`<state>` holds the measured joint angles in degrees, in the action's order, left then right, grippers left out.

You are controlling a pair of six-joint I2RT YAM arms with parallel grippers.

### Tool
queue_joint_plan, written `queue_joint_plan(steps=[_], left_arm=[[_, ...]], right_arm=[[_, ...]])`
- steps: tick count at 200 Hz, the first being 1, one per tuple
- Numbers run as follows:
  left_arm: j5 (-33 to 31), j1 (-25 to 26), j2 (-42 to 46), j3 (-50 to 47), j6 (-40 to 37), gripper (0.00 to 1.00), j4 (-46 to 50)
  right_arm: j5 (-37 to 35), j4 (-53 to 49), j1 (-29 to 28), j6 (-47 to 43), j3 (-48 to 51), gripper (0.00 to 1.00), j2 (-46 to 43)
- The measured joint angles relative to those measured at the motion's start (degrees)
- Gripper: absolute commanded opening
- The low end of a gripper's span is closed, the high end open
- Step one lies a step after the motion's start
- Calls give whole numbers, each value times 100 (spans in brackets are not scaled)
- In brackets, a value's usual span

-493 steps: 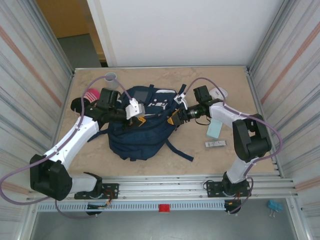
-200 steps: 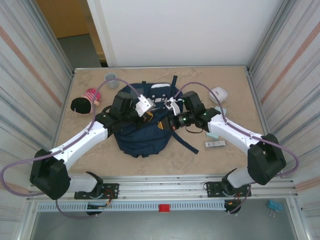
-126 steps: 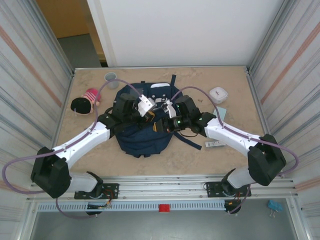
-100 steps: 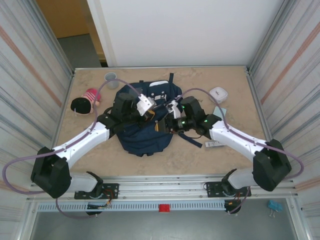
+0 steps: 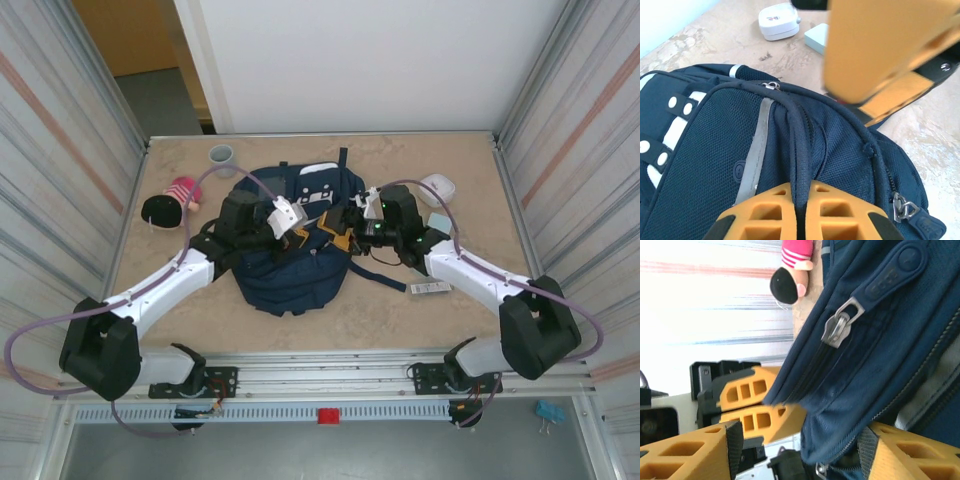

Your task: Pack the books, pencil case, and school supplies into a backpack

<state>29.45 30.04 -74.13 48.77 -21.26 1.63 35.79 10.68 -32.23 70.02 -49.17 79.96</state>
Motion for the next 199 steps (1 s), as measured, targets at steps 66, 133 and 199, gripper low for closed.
queue_joint_plan(steps=[66, 133, 199], left_arm=[[-153, 20, 319, -122, 444, 36, -33], [-2280, 1416, 1773, 232, 3064, 43, 1587], [-3995, 2481, 1071, 354, 5834, 46, 2796]], right_arm=[[-232, 662, -50, 713, 181, 4, 203], [-756, 667, -326, 754, 223, 3, 166], [-953, 511, -507, 728, 107, 4, 166]])
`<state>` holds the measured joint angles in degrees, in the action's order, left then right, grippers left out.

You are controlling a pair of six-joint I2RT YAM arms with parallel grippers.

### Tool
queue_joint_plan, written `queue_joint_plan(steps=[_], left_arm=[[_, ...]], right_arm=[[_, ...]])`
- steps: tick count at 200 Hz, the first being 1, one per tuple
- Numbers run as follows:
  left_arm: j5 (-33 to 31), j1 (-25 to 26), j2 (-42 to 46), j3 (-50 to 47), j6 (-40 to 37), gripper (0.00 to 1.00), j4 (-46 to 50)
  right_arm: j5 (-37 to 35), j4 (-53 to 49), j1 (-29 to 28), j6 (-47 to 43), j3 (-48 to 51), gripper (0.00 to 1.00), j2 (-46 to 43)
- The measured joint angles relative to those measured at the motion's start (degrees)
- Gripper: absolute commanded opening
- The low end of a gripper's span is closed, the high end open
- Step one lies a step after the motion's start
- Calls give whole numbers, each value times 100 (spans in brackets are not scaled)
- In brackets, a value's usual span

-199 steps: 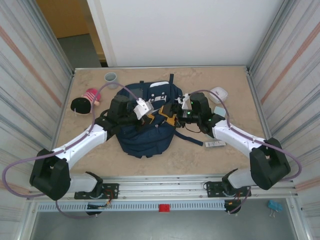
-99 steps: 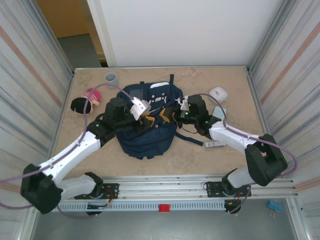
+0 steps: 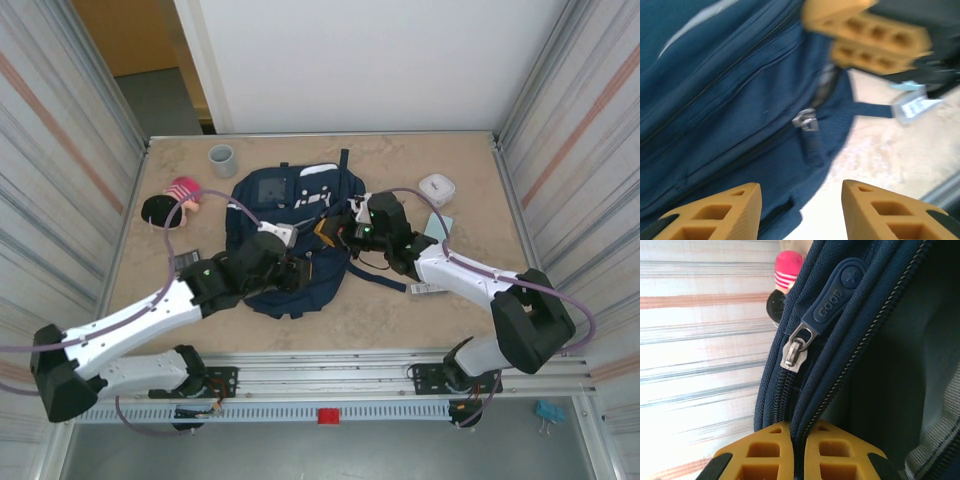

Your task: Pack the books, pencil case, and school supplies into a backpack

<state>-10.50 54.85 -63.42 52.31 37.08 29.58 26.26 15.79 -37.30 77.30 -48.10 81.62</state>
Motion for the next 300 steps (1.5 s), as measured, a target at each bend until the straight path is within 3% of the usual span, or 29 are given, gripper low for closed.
queue_joint_plan(steps=[34, 113, 157, 225, 263, 300], left_arm=[[-402, 85, -345, 127, 525, 46, 107], [-518, 105, -798, 376, 678, 48, -98], [-540, 116, -1182, 573, 833, 36, -50], [-627, 116, -1248, 612, 1001, 0, 22], [-629, 116, -964, 358, 992, 0, -79], [-651, 79, -466, -157, 990, 0, -87]], right_arm=[[-61, -81, -35, -24, -48, 4, 0], [-103, -131, -68, -103, -90, 4, 0], [-144, -131, -72, -107, -90, 4, 0], [-162, -258, -87, -212, -101, 3, -28], [-2, -352, 31, -319, -101, 3, -46], [474, -743, 730, -568, -101, 4, -214]])
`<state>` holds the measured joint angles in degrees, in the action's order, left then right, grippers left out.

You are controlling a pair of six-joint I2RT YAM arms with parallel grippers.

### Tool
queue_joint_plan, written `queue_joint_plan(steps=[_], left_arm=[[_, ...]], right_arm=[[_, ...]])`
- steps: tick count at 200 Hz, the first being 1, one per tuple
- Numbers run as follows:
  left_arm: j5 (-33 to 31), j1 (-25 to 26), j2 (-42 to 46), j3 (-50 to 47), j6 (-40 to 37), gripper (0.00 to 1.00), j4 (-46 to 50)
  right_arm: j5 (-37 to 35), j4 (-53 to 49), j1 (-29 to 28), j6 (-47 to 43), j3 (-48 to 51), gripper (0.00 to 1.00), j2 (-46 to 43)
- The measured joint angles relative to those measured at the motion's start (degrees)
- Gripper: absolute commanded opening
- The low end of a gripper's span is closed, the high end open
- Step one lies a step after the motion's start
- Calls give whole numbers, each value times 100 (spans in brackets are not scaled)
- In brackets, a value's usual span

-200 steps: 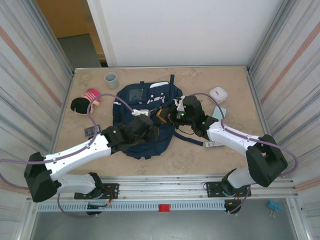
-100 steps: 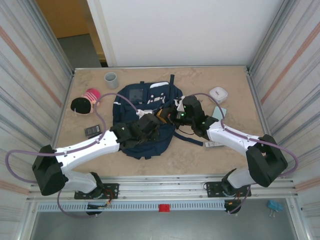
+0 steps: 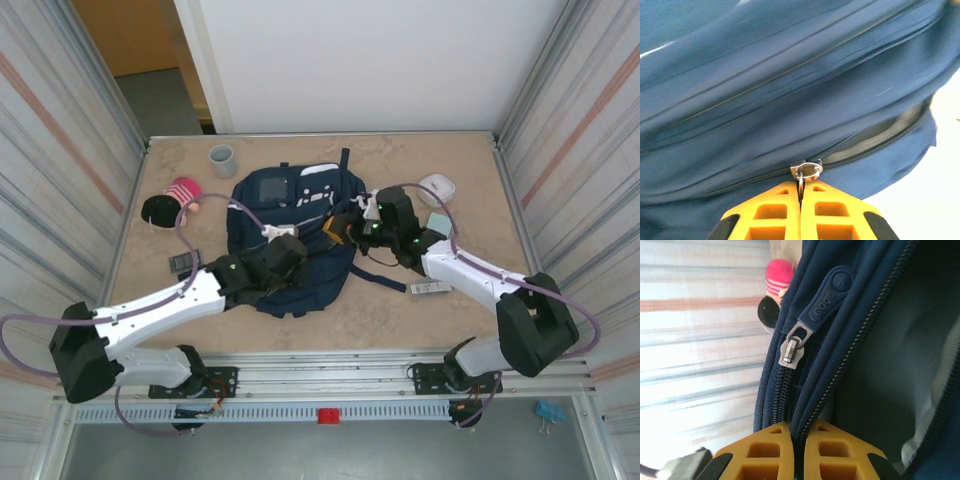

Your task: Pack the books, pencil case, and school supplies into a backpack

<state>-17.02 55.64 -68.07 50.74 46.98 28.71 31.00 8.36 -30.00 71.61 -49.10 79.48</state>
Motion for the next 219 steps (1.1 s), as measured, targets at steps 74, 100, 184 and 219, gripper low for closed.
queue_joint_plan(steps=[74, 100, 184, 219], left_arm=[[442, -205, 603, -758, -234, 0, -826], [662, -208, 498, -758, -332, 0, -1235], [699, -271, 544, -785, -431, 0, -1377], [717, -601, 1008, -1239, -426, 0, -1357]], right_arm=[[92, 317, 269, 186, 286, 55, -227], [-262, 654, -302, 481, 470, 57, -227], [-776, 1021, -769, 809, 553, 8, 13], [-35, 457, 20, 433, 507, 12, -214]])
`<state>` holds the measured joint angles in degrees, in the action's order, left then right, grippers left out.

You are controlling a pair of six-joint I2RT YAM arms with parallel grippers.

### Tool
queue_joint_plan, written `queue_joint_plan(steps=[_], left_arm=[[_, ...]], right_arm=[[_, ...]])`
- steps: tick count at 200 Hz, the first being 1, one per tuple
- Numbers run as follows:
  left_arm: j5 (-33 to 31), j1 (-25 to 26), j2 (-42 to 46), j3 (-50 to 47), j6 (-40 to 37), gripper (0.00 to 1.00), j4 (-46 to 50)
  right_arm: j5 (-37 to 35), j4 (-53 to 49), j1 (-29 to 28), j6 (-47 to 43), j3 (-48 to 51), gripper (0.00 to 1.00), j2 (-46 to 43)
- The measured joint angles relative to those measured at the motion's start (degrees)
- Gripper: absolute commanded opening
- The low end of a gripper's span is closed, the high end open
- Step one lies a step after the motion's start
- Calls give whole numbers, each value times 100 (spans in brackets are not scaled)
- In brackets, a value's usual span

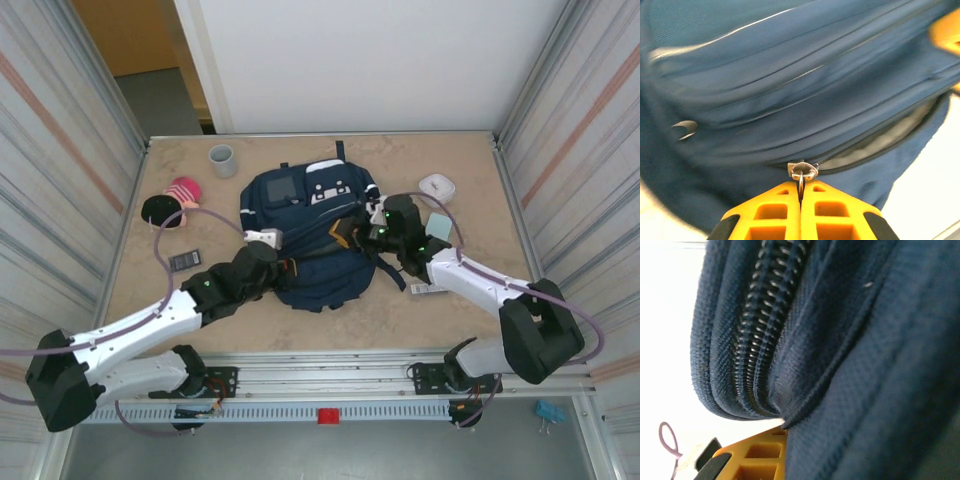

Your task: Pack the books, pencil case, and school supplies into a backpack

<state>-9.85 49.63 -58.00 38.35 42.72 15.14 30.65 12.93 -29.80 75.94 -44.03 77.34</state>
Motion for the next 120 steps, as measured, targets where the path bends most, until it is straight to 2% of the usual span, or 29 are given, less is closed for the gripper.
queue_joint_plan(steps=[10, 40, 71, 83, 103, 120], left_arm=[[26, -81, 72, -140, -2, 0, -61], [225, -195, 85, -345, -70, 0, -332], [474, -205, -129, -343, -153, 0, -649], [540, -205, -192, -343, -170, 0, -699], [584, -216, -205, -343, -210, 0, -739], [555, -216, -175, -341, -245, 0, -704]], right_arm=[[188, -144, 181, -101, -44, 17, -35], [153, -227, 273, -155, -63, 51, -76], [-442, 192, -389, 133, -37, 57, -11], [-678, 382, -693, 223, -37, 53, 98], [-1040, 645, -1001, 339, -37, 27, 315], [-1178, 686, -1045, 426, -37, 14, 426]])
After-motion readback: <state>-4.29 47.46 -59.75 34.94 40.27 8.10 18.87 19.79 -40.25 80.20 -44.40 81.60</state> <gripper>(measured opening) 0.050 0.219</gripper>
